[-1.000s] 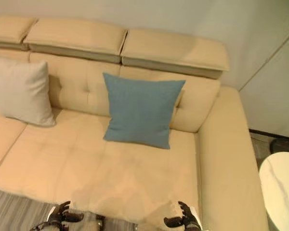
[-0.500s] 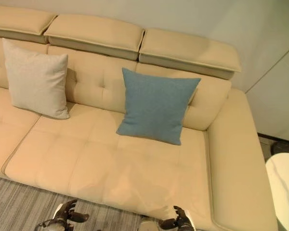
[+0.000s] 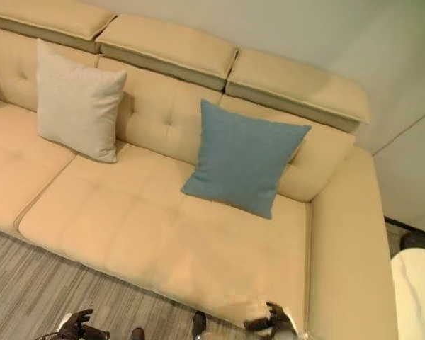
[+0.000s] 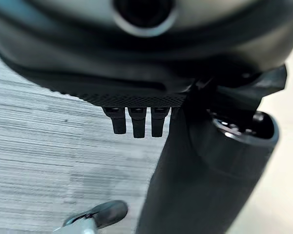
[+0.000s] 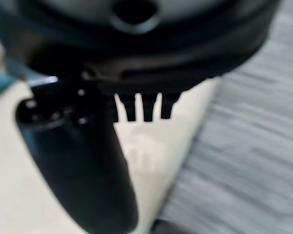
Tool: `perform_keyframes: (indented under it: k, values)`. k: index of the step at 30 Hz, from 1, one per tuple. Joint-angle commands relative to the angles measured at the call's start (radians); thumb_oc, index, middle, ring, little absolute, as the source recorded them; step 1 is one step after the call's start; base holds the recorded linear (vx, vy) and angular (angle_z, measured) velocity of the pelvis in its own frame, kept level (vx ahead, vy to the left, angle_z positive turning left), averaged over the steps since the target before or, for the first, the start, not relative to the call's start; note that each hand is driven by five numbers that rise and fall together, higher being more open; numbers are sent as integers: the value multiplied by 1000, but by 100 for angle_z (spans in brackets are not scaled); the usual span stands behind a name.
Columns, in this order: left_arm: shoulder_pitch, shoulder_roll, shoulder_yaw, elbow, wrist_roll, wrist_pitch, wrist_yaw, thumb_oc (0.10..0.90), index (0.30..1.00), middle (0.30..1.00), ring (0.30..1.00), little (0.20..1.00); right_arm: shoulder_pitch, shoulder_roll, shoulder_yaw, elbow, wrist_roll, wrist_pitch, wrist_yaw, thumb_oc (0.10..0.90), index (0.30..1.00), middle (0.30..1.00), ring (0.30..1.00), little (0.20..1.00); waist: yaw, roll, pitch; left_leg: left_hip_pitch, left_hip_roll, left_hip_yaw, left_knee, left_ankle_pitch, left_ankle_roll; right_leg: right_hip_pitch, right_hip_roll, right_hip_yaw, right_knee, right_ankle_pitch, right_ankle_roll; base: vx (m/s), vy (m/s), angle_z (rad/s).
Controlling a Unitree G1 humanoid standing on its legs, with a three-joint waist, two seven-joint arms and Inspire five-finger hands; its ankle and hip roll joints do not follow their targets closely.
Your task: Pick up all the scattered cushions and arrange them neatly on the sofa.
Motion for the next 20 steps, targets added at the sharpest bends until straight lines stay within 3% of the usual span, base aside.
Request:
perform_keyframes:
  k: [1, 13, 20]
  values:
    - [-54, 46, 33, 27, 19, -18, -8, 800, 900, 900, 900, 900, -6, -42, -6, 16, 15, 3, -14, 800, 900, 900, 900, 900, 1, -38, -59, -65, -99, -20, -21, -40, 40, 74, -39, 17, 8, -79, 90, 14, 19, -27]
    - [-71, 35, -10, 24, 59, -5, -30, 800, 900, 900, 900, 900, -9, -36, -6, 80, 19, 29, 4, 800, 900, 900, 900, 900, -24, -15, -85, 14, -91, -36, -96, -9, 30, 122, -17, 4, -20, -99, 69, 4, -2, -2]
    - [-49, 32, -8, 42, 76, -4, -26, 800, 900, 900, 900, 900, 6, -17, 8, 50, 20, 5, -10, 800, 900, 900, 900, 900, -27, -4, -87, 42, -89, -33, -100, -14, 30, 137, -14, 3, -12, -102, 64, 10, -1, 1]
